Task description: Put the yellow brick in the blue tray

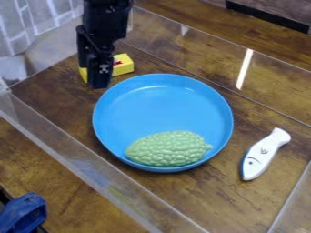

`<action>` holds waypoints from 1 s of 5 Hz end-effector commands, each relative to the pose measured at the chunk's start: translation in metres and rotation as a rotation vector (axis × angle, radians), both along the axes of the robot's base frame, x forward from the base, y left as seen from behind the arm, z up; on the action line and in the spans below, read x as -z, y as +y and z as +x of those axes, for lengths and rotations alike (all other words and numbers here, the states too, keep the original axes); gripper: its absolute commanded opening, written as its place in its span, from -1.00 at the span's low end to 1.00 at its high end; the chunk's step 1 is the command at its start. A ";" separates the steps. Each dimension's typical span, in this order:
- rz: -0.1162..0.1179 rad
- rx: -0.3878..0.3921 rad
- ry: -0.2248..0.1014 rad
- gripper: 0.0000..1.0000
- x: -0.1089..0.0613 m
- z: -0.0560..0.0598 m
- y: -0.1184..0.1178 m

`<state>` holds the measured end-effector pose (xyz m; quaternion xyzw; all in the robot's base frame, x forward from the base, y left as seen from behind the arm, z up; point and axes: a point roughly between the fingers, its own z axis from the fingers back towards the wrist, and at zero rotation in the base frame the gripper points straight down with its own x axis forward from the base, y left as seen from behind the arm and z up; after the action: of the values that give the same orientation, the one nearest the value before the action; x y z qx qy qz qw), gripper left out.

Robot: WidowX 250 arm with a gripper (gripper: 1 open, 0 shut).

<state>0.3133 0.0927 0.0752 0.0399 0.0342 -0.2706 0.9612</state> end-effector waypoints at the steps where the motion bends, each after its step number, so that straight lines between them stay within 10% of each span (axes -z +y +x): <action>1: 0.018 -0.005 -0.062 1.00 -0.005 0.008 0.014; 5: 0.049 0.053 -0.135 1.00 0.014 0.024 0.034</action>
<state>0.3315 0.1184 0.0439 0.0673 -0.0027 -0.3017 0.9510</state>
